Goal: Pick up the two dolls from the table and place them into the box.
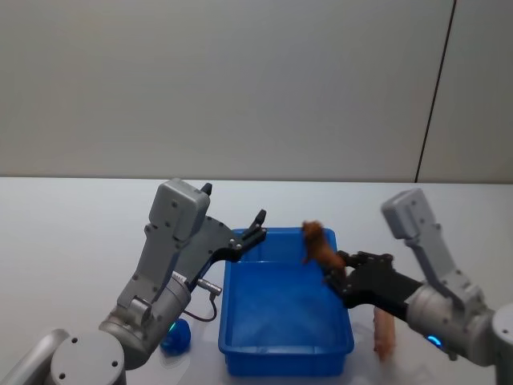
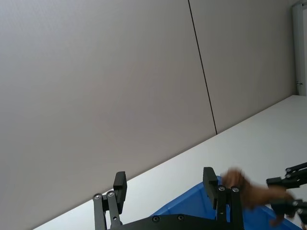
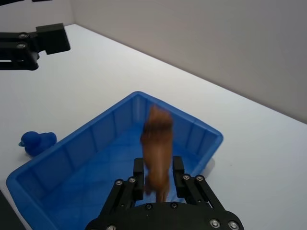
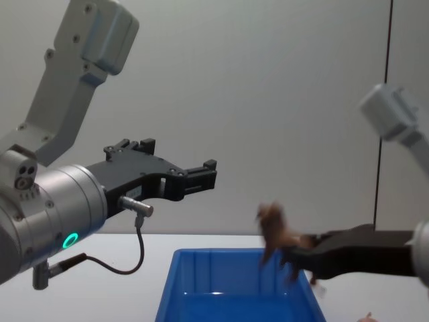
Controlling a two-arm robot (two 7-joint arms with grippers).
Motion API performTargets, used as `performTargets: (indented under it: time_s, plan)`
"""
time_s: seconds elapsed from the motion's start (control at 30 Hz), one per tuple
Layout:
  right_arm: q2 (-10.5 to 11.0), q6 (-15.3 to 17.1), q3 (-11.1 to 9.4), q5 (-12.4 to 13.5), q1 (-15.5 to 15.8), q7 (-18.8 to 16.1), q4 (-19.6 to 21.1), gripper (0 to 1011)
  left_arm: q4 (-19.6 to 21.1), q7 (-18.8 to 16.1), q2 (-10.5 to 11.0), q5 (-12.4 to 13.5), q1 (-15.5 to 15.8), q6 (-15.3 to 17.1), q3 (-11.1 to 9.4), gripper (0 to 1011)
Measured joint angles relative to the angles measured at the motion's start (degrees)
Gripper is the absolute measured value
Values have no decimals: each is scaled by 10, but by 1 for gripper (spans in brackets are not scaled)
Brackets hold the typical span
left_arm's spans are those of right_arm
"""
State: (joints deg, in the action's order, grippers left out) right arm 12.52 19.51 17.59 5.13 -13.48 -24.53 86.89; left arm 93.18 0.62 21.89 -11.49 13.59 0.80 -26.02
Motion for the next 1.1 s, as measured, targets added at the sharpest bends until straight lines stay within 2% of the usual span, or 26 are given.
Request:
performTargets:
  time_s: [0.13,0.3,0.37,0.43,0.53,0.57,0.7,0.77,1.1]
  plan:
    - [-10,5,7,-7,-11,-8,-16,403,0,0,0,0,0,0,0,1002]
    - [-23,9,15,-15,-24,-14,-38,595,0,0,0,0,0,0,0,1001]
    - [-25,9,17,-16,-27,-14,-42,631,0,0,0,0,0,0,0,1002]
    - [-27,6,18,-19,-31,-14,-48,736,0,0,0,0,0,0,0,1001]
    - [-28,1,18,-19,-31,-10,-50,792,0,0,0,0,0,0,0,1002]
    - [-27,-4,17,-19,-31,-7,-51,846,0,0,0,0,0,0,0,1001]
    - [-23,-12,14,-17,-28,0,-49,915,0,0,0,0,0,0,0,1001]
    - [-16,-18,9,-10,-21,9,-41,1001,0,0,0,0,0,0,0,1002]
    - [14,-17,-8,23,19,38,4,1001,0,0,0,0,0,0,0,1002]
